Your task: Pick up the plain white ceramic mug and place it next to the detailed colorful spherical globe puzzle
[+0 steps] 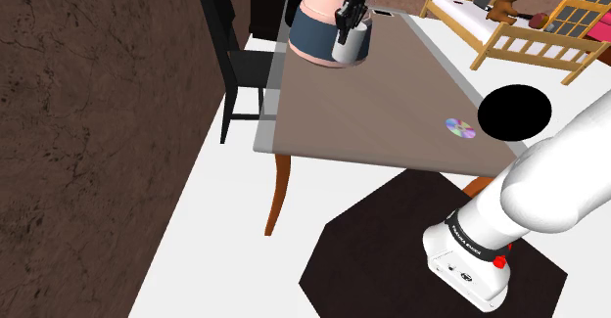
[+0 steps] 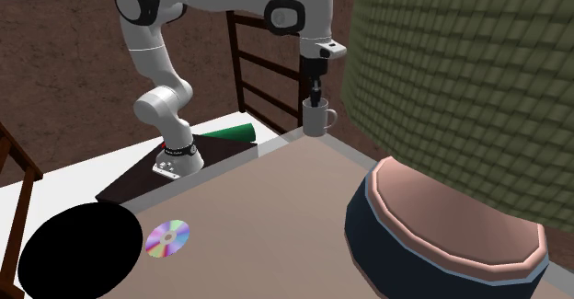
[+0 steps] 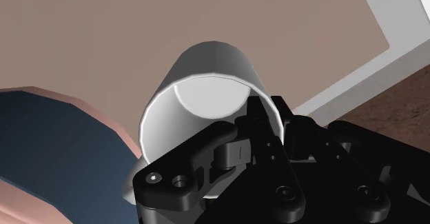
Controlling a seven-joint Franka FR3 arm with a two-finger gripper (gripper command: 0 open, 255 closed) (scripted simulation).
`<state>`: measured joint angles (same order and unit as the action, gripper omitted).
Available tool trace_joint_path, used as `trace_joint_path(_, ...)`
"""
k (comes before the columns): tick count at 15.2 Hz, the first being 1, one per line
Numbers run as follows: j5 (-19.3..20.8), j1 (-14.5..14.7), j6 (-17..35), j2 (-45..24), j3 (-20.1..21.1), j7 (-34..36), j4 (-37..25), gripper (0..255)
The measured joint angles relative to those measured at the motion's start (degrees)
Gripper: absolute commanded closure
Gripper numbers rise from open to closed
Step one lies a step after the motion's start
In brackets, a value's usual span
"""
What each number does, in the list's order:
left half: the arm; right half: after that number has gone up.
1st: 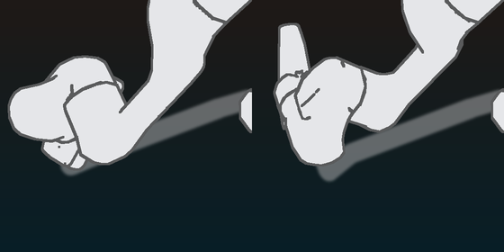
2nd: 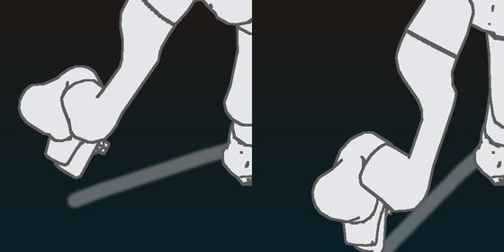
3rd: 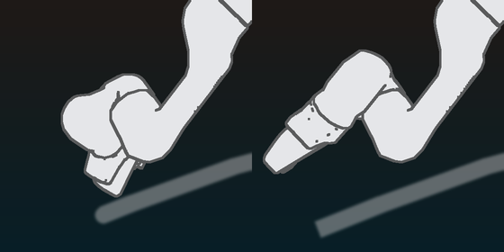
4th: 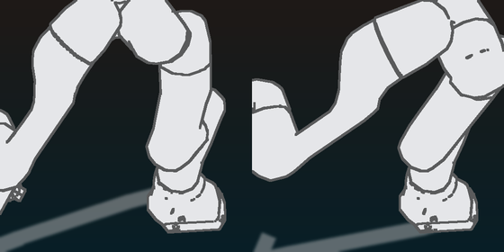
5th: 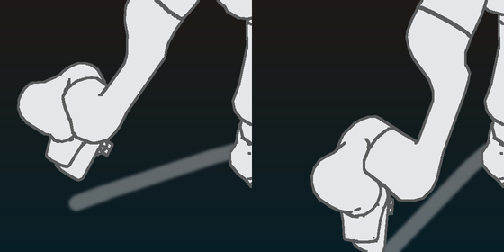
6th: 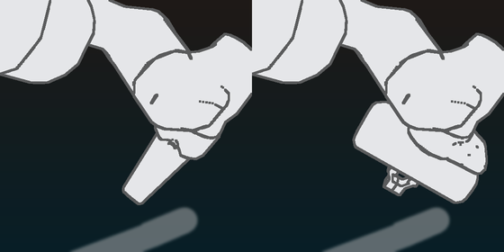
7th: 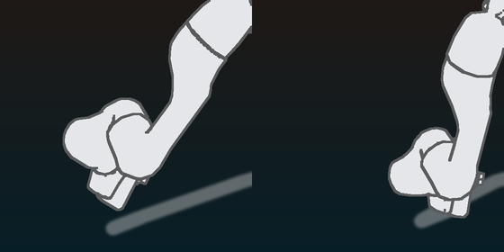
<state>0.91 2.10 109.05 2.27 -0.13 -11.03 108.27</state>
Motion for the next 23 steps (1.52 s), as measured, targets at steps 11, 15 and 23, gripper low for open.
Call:
trace_joint_path(11, -0.04, 0.03, -8.36, 0.01, 0.03, -0.09, -8.34, 255)
trace_joint_path(15, -0.05, 0.02, -11.69, -0.70, 0.02, -0.16, -12.39, 255)
trace_joint_path(23, 0.33, -2.21, -12.01, 10.35, -2.71, -5.00, -1.70, 255)
